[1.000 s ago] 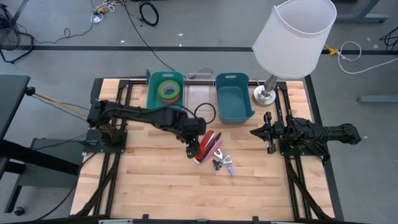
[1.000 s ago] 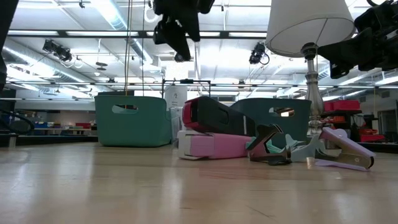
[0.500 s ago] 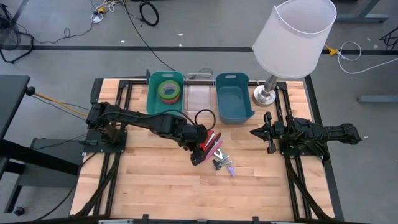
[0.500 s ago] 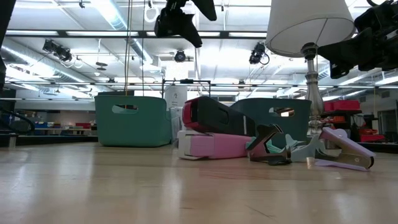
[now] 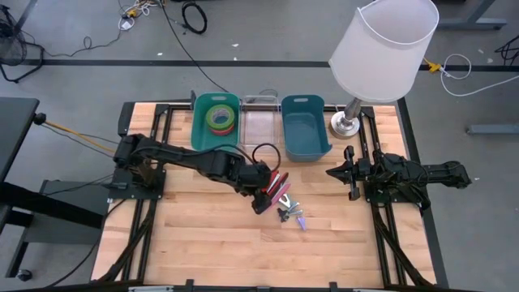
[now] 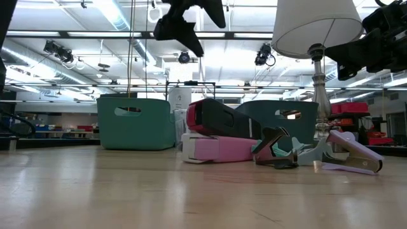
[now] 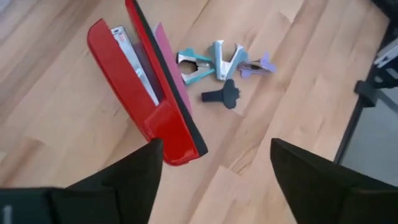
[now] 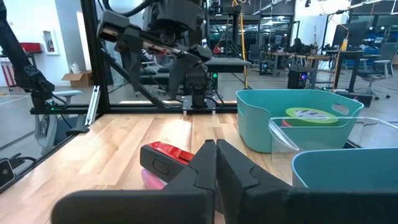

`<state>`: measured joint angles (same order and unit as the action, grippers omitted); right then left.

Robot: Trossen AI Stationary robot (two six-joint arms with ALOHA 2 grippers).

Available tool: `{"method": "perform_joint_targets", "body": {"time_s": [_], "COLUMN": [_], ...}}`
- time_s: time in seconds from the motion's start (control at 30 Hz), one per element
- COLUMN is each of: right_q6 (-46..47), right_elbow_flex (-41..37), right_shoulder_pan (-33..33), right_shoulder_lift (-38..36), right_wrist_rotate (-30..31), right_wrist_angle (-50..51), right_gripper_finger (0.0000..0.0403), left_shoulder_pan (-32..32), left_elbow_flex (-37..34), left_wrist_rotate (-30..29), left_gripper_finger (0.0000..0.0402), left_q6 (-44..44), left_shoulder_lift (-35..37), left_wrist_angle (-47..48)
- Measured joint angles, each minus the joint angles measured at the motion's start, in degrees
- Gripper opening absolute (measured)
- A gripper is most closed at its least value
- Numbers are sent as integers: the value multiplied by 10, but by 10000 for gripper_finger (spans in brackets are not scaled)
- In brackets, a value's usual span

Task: Pick and place Stapler, Stapler remover, tape
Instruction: Put the red stapler into the transparent bin

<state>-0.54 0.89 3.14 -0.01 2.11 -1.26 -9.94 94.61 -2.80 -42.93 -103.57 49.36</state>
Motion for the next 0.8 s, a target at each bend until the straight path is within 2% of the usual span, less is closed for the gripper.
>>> {"method": "perform_joint_targets", "body": {"time_s": [0.3,0.8], "right_q6": [0,0], "right_elbow_flex": [0,0], "right_shoulder_pan": [0,0], "right_shoulder_lift": [0,1], "right_wrist_rotate": [0,0], "right_wrist_angle": [0,-2], "right_gripper_finger": [16,16], "left_shoulder_pan": [-3,15], "left_elbow_flex": [0,-1], "left_wrist_rotate": [0,56], "left_gripper_finger": [367,371], "left_q6": [13,-1], "left_shoulder_lift": [-19,-65], "left_wrist_angle": [0,9]}}
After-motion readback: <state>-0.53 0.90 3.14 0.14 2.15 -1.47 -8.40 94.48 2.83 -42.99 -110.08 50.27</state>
